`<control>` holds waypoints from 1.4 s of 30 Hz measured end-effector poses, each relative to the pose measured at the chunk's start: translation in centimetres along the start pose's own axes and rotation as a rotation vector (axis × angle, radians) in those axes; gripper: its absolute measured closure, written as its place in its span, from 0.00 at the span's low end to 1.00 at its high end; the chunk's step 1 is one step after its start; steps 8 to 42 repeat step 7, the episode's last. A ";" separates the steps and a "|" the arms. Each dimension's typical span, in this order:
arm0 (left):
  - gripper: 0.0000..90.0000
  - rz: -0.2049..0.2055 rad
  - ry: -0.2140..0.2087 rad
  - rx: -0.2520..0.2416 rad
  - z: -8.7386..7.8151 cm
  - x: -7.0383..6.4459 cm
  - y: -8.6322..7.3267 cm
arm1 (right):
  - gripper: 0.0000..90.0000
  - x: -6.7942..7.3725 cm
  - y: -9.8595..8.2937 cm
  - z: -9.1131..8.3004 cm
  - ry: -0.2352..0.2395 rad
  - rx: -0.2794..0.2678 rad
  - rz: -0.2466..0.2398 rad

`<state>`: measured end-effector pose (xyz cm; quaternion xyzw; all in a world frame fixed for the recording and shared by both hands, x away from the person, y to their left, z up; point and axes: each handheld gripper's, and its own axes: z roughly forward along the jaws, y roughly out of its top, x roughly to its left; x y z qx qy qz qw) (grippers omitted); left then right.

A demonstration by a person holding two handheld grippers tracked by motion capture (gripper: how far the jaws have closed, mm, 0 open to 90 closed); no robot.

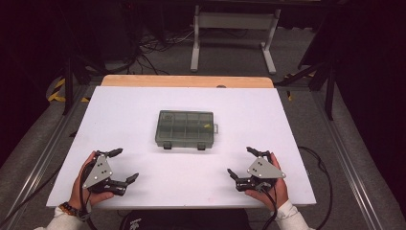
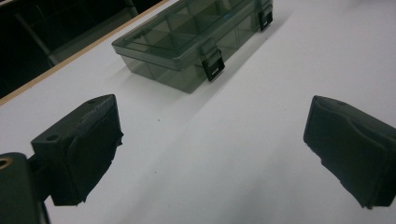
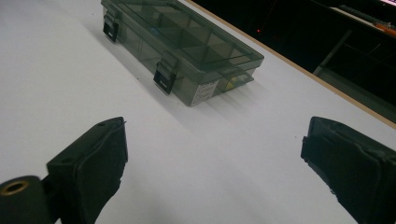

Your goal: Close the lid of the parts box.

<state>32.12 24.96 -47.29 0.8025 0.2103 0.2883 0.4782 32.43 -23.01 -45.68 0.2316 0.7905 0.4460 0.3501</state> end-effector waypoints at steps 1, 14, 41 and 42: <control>0.06 0.002 0.002 0.004 0.0 0.0 0.0 | 0.08 0.0 0.0 0.0 -0.001 0.000 -0.002; 0.06 -0.001 0.007 -0.001 0.1 0.1 0.1 | 0.08 -0.1 -0.1 0.0 0.002 -0.002 0.007; 0.06 -0.001 0.007 -0.001 0.1 0.1 0.1 | 0.08 -0.1 -0.1 0.0 0.002 -0.002 0.007; 0.06 -0.001 0.007 -0.001 0.1 0.1 0.1 | 0.08 -0.1 -0.1 0.0 0.002 -0.002 0.007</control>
